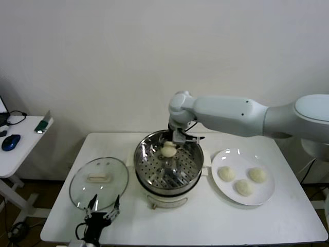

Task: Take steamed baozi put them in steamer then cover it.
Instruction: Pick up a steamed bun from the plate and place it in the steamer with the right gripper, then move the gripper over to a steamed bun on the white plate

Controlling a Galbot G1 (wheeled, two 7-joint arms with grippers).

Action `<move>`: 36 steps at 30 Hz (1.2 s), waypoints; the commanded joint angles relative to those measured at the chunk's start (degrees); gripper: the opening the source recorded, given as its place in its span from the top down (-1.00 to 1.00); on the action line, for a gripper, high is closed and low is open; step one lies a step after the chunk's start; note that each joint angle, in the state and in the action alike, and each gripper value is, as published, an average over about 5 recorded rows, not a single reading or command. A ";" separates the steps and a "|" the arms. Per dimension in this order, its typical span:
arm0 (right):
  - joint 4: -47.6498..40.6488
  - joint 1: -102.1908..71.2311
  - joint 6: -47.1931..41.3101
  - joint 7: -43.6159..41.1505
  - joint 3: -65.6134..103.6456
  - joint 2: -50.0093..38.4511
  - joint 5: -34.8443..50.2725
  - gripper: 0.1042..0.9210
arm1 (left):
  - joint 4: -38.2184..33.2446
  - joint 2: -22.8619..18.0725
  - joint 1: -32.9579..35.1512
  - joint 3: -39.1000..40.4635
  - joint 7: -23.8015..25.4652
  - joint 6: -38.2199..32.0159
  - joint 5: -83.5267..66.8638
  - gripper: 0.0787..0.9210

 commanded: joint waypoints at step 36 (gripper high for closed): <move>12.39 25.12 -40.96 -5.16 -31.50 -39.20 52.63 -0.76 | 0.64 0.20 -1.44 0.33 -0.07 0.31 -0.09 -0.77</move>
